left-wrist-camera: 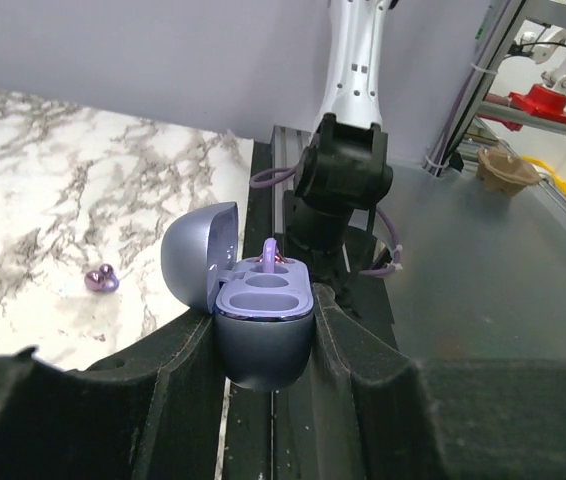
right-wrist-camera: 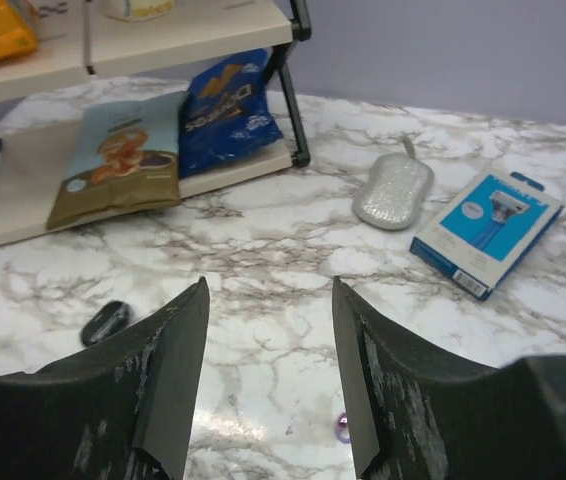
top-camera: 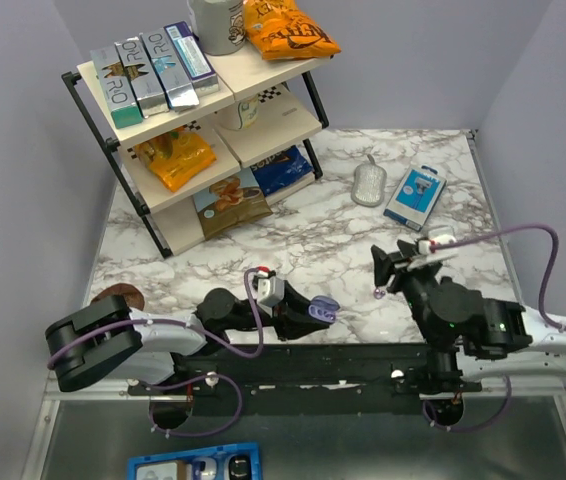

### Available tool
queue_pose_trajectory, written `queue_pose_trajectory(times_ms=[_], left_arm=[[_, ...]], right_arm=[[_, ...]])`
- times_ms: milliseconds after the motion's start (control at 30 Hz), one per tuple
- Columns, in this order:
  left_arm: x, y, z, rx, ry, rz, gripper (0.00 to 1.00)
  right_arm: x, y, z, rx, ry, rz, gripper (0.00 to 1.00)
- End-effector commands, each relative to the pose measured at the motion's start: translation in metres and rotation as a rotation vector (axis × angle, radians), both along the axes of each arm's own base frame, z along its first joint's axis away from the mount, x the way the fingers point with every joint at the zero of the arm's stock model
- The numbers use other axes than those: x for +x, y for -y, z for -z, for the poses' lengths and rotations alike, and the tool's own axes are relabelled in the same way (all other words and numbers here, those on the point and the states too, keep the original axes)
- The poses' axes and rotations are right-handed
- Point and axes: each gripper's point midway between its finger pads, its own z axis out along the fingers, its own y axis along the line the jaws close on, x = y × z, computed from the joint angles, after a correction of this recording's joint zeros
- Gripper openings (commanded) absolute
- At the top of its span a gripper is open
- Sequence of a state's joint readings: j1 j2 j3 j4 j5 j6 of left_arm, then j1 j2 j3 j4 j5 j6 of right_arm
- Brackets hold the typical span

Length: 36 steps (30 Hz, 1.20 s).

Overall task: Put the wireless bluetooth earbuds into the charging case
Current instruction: Pick up the earbud from the center of the board.

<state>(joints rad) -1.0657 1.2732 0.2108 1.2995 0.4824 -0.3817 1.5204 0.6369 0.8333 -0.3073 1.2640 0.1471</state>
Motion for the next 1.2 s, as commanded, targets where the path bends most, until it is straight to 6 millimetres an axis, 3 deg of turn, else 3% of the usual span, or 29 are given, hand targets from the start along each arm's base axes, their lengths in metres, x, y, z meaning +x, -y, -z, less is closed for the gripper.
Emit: queue_pose_trajectory(times_ms=[0, 33, 100, 133, 200, 233, 267, 333, 500, 633, 800, 967, 1167], left_arm=[[-0.005, -0.016, -0.045, -0.193, 0.154, -0.059, 0.00], [-0.007, -0.017, -0.044, -0.191, 0.151, -0.059, 0.00], [-0.007, -0.023, -0.041, -0.191, 0.152, -0.081, 0.00], [-0.007, -0.025, -0.040, -0.188, 0.152, -0.085, 0.00], [-0.006, -0.031, -0.038, -0.189, 0.147, -0.109, 0.00], [-0.007, -0.032, -0.037, -0.188, 0.150, -0.112, 0.00], [-0.009, -0.035, -0.036, -0.190, 0.151, -0.111, 0.00], [-0.007, -0.037, -0.033, -0.183, 0.145, -0.127, 0.00], [-0.017, -0.038, -0.023, -0.165, 0.142, -0.119, 0.00], [-0.024, -0.037, -0.016, -0.149, 0.134, -0.107, 0.00], [-0.027, -0.036, -0.012, -0.141, 0.131, -0.105, 0.00], [-0.031, -0.034, -0.009, -0.132, 0.129, -0.095, 0.00], [-0.032, -0.033, -0.006, -0.122, 0.127, -0.090, 0.00]], right_arm=[[0.015, -0.033, 0.018, -0.033, -0.128, -0.091, 0.62], [0.031, -0.028, 0.024, -0.042, -0.157, -0.038, 0.62], [0.040, -0.033, 0.036, -0.005, -0.231, -0.070, 0.62], [0.057, -0.018, 0.042, 0.012, -0.258, -0.006, 0.62], [0.065, -0.015, 0.058, 0.058, -0.346, -0.021, 0.62], [0.079, 0.004, 0.067, 0.078, -0.385, 0.047, 0.62], [0.081, 0.010, 0.087, 0.072, -0.460, 0.071, 0.62], [0.082, 0.017, 0.116, 0.067, -0.563, 0.092, 0.58], [0.053, 0.022, 0.197, 0.049, -0.757, 0.115, 0.51], [0.035, 0.026, 0.237, 0.049, -0.847, 0.128, 0.44], [0.036, 0.021, 0.247, 0.040, -0.874, 0.131, 0.42], [0.032, 0.023, 0.271, 0.013, -0.951, 0.172, 0.43], [0.034, 0.030, 0.275, 0.017, -0.945, 0.235, 0.45]])
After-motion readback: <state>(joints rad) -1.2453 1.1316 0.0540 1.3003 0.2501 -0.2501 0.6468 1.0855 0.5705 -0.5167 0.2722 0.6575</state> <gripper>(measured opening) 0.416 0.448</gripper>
